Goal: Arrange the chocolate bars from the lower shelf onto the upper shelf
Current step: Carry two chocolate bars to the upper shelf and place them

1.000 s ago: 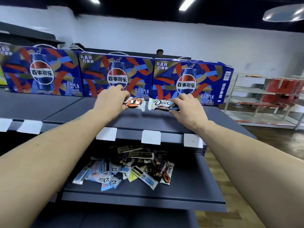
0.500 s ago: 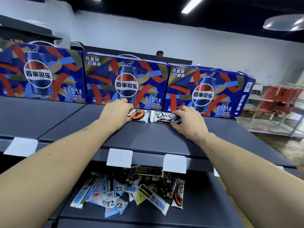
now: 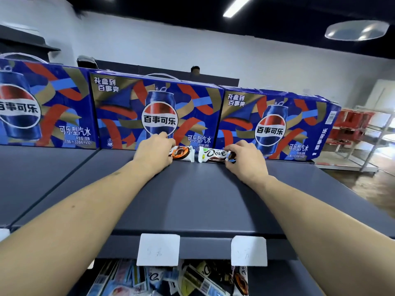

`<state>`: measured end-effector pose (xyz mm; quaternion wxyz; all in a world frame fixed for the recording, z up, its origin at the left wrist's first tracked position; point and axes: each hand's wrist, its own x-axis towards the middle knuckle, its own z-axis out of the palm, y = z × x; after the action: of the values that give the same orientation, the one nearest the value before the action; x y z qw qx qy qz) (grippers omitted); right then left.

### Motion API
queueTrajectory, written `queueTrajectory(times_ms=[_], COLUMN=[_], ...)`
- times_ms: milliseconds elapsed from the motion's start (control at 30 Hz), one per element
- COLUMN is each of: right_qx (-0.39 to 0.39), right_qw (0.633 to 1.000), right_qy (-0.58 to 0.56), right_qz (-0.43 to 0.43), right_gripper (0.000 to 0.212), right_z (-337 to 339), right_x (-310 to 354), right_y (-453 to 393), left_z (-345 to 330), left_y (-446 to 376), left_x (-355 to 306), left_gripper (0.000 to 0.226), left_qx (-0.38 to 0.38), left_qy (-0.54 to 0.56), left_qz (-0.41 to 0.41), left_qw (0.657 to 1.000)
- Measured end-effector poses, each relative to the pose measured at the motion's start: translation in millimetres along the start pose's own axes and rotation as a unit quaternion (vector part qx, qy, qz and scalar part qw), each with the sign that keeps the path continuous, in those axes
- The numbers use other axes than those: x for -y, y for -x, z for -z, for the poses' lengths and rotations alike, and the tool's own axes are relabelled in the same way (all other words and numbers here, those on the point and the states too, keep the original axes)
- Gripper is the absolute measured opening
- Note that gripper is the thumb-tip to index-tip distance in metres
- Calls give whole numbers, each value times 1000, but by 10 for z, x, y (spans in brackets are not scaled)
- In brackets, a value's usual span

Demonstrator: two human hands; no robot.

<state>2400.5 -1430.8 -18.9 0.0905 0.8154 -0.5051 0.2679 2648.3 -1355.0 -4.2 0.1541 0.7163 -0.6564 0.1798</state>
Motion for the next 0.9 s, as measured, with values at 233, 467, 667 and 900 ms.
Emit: queueTrajectory(times_ms=[233,467,667,900], right_qx=[-25,-43,-52,-67], right_qw=[1000,999,998,997], right_qy=[3,9,25,26], right_qz=[1,-7,-13,3], right_gripper=[34,27,27,25], right_z=[-101,-192,-231,-247], right_x=[-12,-7,21,27], right_y=[-169,-275,-319,-325], left_z=[-91,-140,-166,-222], left_y=[-172,-274,-321,-360], left_x=[7,44,49,92], left_gripper=[30,30,33,34], left_qx=[-29,-49,-60,-61], left_qy=[-67,-100,-99,-82], left_qz=[-4,-30,-45,-50], left_qw=[997,993,992,993])
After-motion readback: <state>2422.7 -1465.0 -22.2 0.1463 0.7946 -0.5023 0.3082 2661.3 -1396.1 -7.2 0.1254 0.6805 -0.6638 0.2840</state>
